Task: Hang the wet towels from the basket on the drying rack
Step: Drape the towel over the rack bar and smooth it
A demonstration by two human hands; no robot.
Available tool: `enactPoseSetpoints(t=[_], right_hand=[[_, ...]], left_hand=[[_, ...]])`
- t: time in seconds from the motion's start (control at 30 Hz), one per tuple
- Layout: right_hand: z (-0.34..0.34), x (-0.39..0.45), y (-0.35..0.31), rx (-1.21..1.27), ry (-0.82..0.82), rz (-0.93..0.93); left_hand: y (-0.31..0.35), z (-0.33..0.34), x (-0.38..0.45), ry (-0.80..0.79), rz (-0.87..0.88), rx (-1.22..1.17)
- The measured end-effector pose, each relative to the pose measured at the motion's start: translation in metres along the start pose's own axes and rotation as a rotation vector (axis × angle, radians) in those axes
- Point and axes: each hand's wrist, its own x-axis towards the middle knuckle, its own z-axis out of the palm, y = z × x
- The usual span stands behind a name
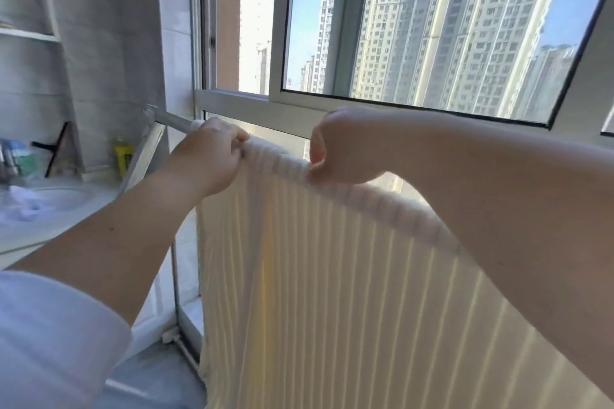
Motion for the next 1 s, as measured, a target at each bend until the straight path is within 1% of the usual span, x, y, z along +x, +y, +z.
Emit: enactPoseSetpoints(t=[0.1,0.23,0.3,0.37,0.47,0.5,0.57,0.6,0.63,0.7,0.73,0.8,0.83,0.87,0.9,0.93,0.97,1.0], right_hand=[[0.000,0.015,-0.006,0.023,-0.021,0.030],[0.002,0.032,-0.014,0.080,-0.021,0.076],[0.000,0.036,-0.016,0.084,-0.049,0.088],[-0.003,0.043,-0.017,0.126,-0.102,0.136],[-0.009,0.049,-0.018,0.280,-0.200,0.249],[-0.011,0.051,-0.019,0.295,-0.231,0.275],[-0.015,0.061,-0.027,0.299,-0.262,0.325],[-0.016,0.074,-0.036,0.307,-0.253,0.352],[-0.017,0.077,-0.040,0.324,-0.207,0.359],[-0.017,0.091,-0.048,0.336,-0.084,0.366],[-0.015,0.097,-0.051,0.318,-0.032,0.359],[-0.012,0.117,-0.064,0.294,0.028,0.339],[-0.012,0.126,-0.071,0.288,0.044,0.329],[-0.012,0.136,-0.078,0.272,0.052,0.317],[-0.011,0.146,-0.083,0.251,0.057,0.304],[-0.011,0.154,-0.089,0.226,0.056,0.293],[-0.009,0.162,-0.094,0.197,0.050,0.279],[-0.008,0.171,-0.099,0.168,0.044,0.260]], left_hand=[[-0.010,-0.003,0.011,0.044,0.122,0.044],[-0.022,-0.005,0.026,0.060,0.302,0.094],[-0.031,-0.005,0.036,0.116,0.352,0.094],[-0.046,-0.006,0.056,0.164,0.323,0.097],[-0.069,-0.004,0.086,0.168,0.224,0.136],[-0.073,0.001,0.092,0.154,0.215,0.137],[-0.083,0.009,0.102,0.120,0.258,0.083],[-0.094,0.011,0.108,0.096,0.293,-0.003],[-0.095,0.014,0.107,0.089,0.324,-0.100],[-0.104,0.013,0.105,0.130,0.317,-0.290],[-0.108,0.011,0.102,0.176,0.280,-0.345],[-0.134,0.009,0.098,0.234,0.124,-0.375],[-0.148,0.011,0.097,0.216,0.023,-0.345],[-0.163,0.012,0.095,0.156,-0.067,-0.285],[-0.175,0.015,0.093,0.054,-0.136,-0.233],[-0.183,0.019,0.091,-0.067,-0.181,-0.239],[-0.189,0.024,0.086,-0.198,-0.222,-0.314],[-0.191,0.029,0.081,-0.319,-0.245,-0.464]])
